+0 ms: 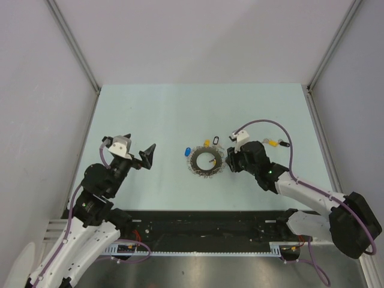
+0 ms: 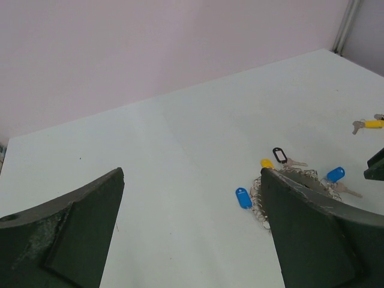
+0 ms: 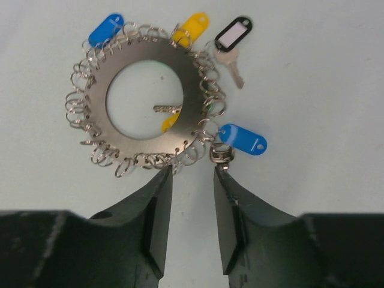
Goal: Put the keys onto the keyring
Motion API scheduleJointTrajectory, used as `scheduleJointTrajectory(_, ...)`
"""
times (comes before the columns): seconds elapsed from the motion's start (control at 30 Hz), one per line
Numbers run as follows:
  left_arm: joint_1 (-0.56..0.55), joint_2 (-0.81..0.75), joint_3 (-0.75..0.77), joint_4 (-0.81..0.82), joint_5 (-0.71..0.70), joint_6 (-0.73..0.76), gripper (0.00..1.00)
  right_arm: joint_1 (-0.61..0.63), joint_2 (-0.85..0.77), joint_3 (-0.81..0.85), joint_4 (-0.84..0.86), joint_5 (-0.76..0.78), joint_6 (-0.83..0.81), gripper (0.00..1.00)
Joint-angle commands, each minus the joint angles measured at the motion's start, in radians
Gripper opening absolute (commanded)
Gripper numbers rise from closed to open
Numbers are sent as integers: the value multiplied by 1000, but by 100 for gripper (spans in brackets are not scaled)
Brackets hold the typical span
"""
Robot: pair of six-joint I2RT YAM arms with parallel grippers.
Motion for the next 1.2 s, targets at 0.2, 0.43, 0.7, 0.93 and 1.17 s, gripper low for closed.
scheduleJointTrajectory(0.2, 10, -14, -1, 32, 38, -26, 100, 71, -184, 1, -98, 41, 225, 53)
scheduleJointTrajectory(0.43, 8, 4, 5, 23, 50, -24, 100, 105, -84, 6, -141, 59, 333, 51)
scheduleJointTrajectory(0.7, 10, 19, 5, 22, 75, -21, 100, 75, 51, 6, -46, -34, 310, 43)
scheduleJointTrajectory(0.93, 8, 41, 8, 19, 90, -23, 100, 42, 161, 7, 85, -129, 291, 37)
scheduleJointTrajectory(1.17, 10, 55, 9, 21, 103, -21, 100, 20, 272, 17, 166, -145, 274, 35)
